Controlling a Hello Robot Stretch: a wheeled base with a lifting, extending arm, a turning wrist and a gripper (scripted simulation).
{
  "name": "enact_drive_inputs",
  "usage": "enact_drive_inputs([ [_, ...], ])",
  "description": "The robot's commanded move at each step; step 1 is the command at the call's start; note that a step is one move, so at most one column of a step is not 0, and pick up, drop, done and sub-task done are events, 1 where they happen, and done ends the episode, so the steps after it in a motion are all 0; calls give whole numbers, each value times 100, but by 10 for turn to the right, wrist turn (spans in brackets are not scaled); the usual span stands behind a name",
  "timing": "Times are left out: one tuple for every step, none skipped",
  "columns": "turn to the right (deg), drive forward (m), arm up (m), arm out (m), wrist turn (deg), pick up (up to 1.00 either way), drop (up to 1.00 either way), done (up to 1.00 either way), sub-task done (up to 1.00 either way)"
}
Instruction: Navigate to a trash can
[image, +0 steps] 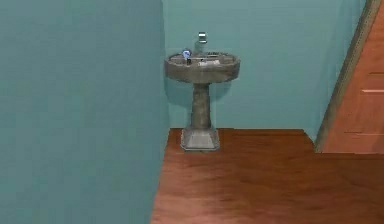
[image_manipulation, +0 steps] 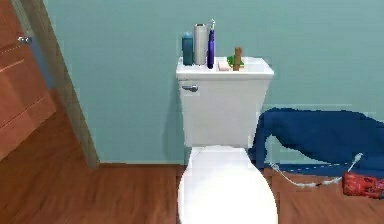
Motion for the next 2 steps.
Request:
enact_drive_inputs([
  [360, 0, 0, 0, 0, 0, 0, 0, 0],
  [30, 0, 0, 0, 0, 0, 0, 0, 0],
])
